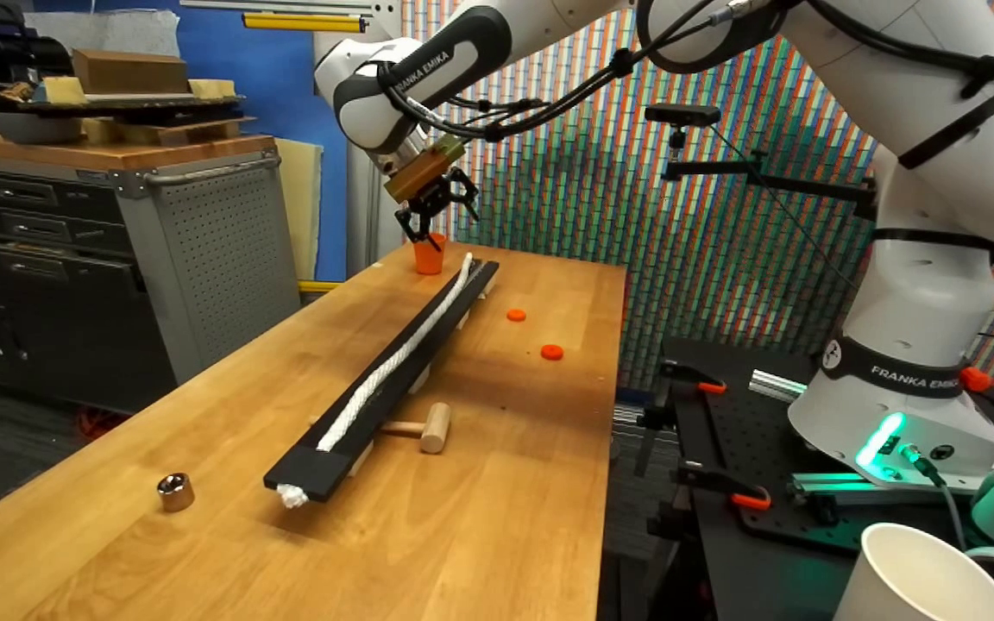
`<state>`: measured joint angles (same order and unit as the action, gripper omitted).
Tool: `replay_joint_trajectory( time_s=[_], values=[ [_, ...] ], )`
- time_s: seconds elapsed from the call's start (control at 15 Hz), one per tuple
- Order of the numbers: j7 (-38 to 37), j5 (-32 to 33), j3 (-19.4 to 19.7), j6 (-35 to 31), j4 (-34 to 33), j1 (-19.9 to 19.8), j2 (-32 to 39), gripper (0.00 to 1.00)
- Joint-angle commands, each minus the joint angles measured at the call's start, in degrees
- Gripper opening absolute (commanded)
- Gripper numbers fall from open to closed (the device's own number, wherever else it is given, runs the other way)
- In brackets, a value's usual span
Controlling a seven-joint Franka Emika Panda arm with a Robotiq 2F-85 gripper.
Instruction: Set the rope along the middle of the black object
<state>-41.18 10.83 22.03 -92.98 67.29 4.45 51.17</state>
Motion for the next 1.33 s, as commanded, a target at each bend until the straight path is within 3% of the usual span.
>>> replay_joint_trajectory(
  time_s=[0.0, 0.13, 0.27, 0.6, 1.07, 1.2, 1.27],
  values=[
    [-8.46, -2.65, -3.06, 3.24, -1.44, -3.85, 0.4, 0.91],
    [-12.34, -4.03, -3.7, 3.4, -1.55, -5.47, 0.57, 0.92],
    [-15.69, -5.73, -4.2, 3.24, -1.9, -7.13, 0.81, 1.0],
    [-20.98, -7.9, -5.55, 2.11, -2.92, -9.49, 2.01, 1.0],
    [-25.12, -8.15, -7.33, 1.78, -4.0, -9.33, 4.66, 1.0],
    [-26.06, -7.96, -7.25, 1.73, -4.09, -9.47, 5.16, 0.96],
    [-26.71, -7.85, -7.06, 1.55, -4.07, -9.54, 5.38, 0.86]
  ],
)
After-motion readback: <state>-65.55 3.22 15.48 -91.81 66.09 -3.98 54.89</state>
